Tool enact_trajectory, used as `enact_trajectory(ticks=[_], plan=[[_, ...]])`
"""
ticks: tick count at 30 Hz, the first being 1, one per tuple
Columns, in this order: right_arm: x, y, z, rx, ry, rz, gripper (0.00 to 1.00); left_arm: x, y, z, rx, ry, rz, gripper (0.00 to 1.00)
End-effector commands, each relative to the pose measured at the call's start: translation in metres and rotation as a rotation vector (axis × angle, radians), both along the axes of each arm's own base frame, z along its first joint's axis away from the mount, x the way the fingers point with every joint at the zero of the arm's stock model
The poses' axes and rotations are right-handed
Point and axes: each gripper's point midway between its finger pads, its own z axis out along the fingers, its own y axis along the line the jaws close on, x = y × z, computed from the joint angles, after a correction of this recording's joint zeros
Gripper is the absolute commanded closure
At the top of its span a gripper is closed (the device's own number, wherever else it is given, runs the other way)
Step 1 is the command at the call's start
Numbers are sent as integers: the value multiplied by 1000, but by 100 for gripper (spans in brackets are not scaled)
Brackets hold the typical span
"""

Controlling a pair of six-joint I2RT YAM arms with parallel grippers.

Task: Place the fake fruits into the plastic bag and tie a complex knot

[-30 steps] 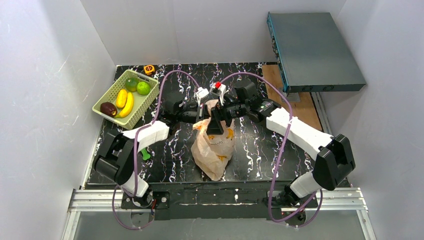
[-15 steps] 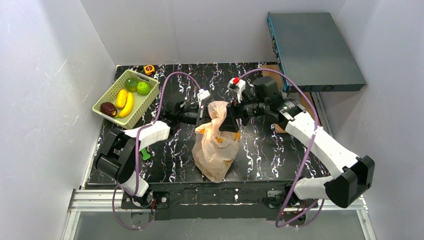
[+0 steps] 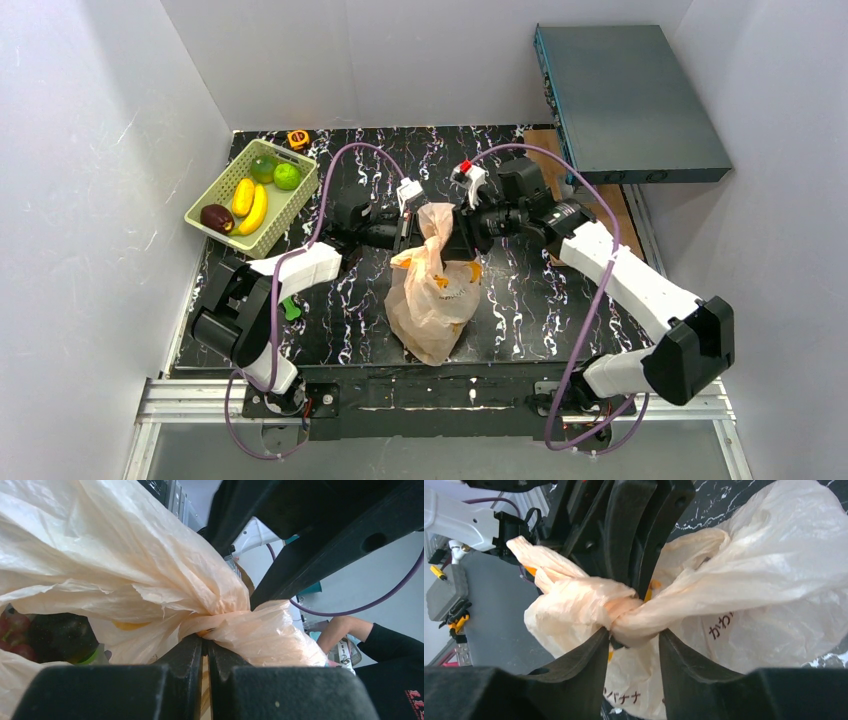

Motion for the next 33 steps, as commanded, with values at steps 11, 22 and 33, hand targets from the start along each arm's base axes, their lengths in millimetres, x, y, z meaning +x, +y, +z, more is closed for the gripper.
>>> enact_trajectory(ticks=[11, 22, 33], plan=[[17, 56, 45, 179, -114, 11, 31, -13, -19, 6, -84, 8, -100, 100], [26, 51, 45, 157, -186, -17, 18, -18, -25, 6, -110, 68, -97, 100], [-11, -33, 51, 9, -107, -84, 12, -9, -17, 7, -95, 38, -51, 100]])
